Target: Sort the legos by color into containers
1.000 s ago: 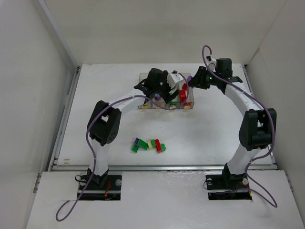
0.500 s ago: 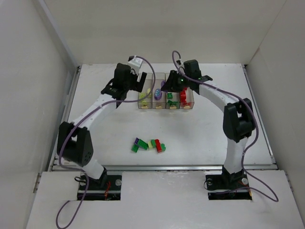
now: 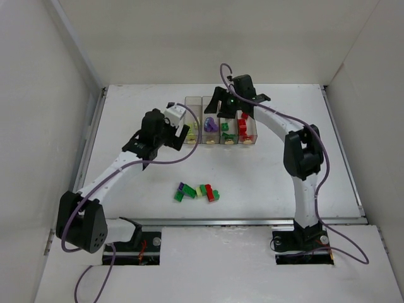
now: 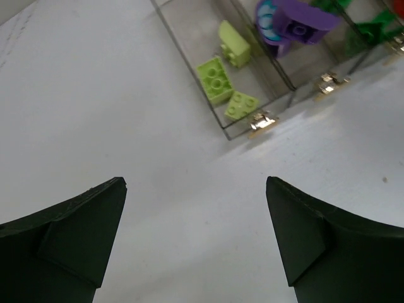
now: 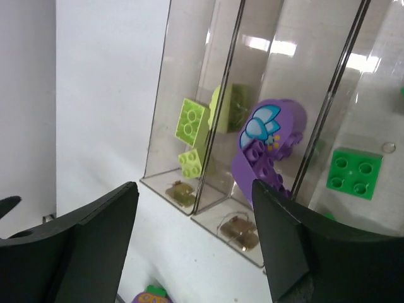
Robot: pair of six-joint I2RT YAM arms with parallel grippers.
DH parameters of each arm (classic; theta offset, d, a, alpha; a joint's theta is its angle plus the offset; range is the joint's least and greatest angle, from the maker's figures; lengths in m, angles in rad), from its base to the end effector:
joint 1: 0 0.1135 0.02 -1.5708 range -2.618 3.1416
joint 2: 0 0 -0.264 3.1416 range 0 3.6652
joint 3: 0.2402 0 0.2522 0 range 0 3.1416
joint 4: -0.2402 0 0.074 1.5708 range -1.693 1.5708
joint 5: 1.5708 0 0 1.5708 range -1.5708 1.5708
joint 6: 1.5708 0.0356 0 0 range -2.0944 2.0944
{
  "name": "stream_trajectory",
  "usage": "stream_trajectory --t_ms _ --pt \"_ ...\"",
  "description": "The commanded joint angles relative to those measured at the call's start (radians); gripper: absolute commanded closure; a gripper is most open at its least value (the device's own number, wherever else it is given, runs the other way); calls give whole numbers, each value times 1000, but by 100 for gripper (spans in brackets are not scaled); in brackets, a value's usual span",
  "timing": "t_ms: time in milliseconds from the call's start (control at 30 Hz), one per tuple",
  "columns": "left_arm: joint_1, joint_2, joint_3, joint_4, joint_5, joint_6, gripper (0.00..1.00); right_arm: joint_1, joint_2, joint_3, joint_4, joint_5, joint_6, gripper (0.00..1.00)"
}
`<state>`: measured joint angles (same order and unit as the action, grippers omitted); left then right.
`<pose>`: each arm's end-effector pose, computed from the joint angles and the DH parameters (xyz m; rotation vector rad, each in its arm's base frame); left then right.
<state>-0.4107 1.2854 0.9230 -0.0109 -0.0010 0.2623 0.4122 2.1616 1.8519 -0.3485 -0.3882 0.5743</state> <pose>0.2733 -0.1190 0.2961 0.6417 1.8364 -0.0974 0.4557 0.2140 0.2498 -0.0356 2.3501 0.9488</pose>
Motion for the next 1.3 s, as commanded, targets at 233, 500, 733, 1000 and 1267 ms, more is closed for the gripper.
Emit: stream_trajectory --t_ms 233,500,733,1000,1267 --pt "-48 -63 -53 -481 654 742 12 48 -308 -248 -110 87 -189 20" --pt "-198 -25 -53 -552 648 902 7 143 -528 -549 -171 164 -251 12" --pt "-235 -33 -142 -462 543 859 9 362 -601 -733 -218 281 -242 12" --pt "-244 -127 -182 -471 533 772 9 476 -602 -820 -147 282 -180 13" --pt "-244 -161 -211 -437 515 680 9 519 -516 -790 -109 278 -180 13"
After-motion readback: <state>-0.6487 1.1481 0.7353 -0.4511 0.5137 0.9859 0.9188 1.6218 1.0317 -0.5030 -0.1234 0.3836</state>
